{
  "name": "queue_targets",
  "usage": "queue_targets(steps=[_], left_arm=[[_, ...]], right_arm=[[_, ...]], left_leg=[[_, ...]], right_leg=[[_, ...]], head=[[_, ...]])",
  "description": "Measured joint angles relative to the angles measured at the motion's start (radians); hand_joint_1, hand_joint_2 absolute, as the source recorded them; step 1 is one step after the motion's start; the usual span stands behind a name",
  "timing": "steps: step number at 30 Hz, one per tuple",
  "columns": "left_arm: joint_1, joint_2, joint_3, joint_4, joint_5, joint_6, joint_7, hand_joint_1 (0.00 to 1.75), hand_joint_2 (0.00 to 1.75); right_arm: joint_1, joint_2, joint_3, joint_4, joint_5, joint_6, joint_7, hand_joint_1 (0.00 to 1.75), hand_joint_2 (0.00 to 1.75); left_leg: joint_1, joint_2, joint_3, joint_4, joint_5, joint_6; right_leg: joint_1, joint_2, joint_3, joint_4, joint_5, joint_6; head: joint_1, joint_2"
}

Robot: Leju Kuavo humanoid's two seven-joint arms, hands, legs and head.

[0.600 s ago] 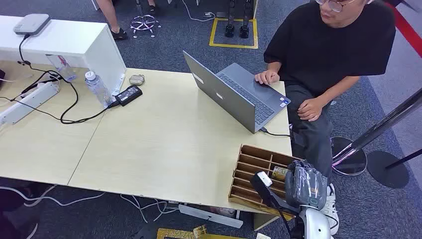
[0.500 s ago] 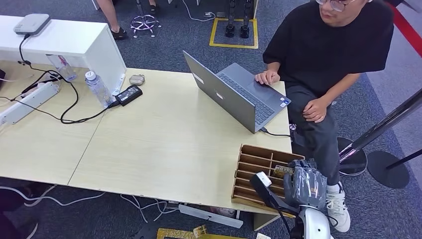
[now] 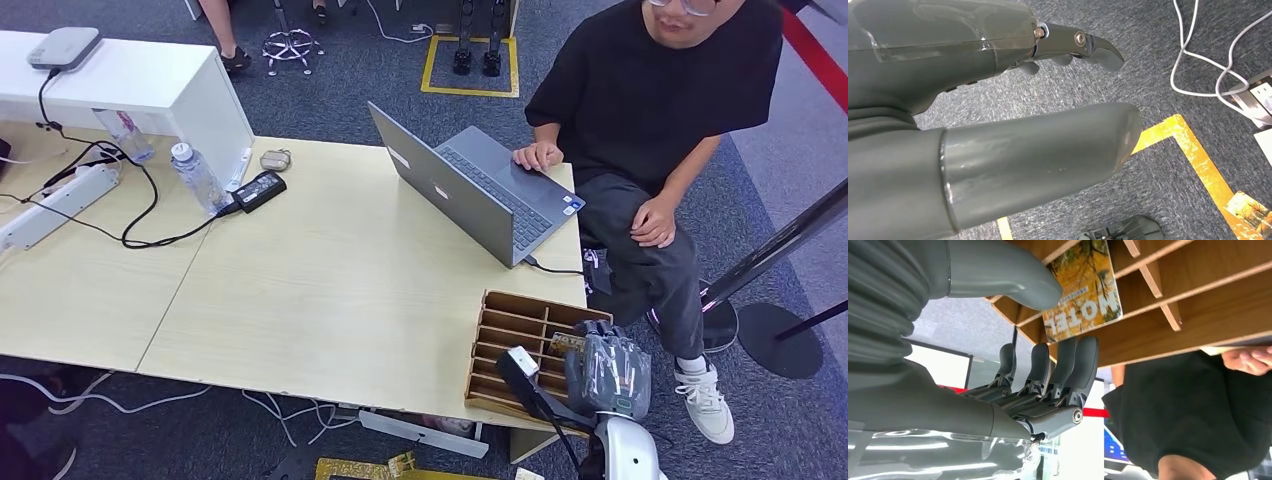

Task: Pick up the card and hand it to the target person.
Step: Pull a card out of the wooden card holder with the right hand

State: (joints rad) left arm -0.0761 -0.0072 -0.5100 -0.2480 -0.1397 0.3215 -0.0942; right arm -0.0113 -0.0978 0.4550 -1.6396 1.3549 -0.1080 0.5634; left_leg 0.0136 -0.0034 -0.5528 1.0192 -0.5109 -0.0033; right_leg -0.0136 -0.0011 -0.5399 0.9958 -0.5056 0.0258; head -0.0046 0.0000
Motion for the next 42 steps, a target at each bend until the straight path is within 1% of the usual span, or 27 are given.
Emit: queue_targets(steps=[7, 25, 42], left_arm=[[0.0, 0.0, 0.0, 0.0, 0.002, 0.0, 0.003, 0.0, 0.0], [0.0, 0.0, 0.0, 0.0, 0.002, 0.0, 0.005, 0.0, 0.0], [0.0, 0.0, 0.0, 0.0, 0.009, 0.0, 0.004, 0.0, 0.0]], right_arm=[[0.0, 0.0, 0.015, 0.0, 0.0, 0.02, 0.011, 0.94, 1.75], [-0.001, 0.0, 0.026, 0.0, 0.0, 0.022, 0.011, 0.94, 1.75], [-0.009, 0.0, 0.043, 0.0, 0.006, 0.056, 0.027, 1.03, 1.75]], left_leg=[[0.0, 0.0, 0.0, 0.0, 0.0, 0.0], [0.0, 0.0, 0.0, 0.0, 0.0, 0.0], [0.0, 0.0, 0.0, 0.0, 0.0, 0.0]], right_leg=[[0.0, 0.0, 0.0, 0.0, 0.0, 0.0], [0.0, 0.0, 0.0, 0.0, 0.0, 0.0], [0.0, 0.0, 0.0, 0.0, 0.0, 0.0]], head=[[0.0, 0.0], [0.0, 0.0], [0.0, 0.0]])
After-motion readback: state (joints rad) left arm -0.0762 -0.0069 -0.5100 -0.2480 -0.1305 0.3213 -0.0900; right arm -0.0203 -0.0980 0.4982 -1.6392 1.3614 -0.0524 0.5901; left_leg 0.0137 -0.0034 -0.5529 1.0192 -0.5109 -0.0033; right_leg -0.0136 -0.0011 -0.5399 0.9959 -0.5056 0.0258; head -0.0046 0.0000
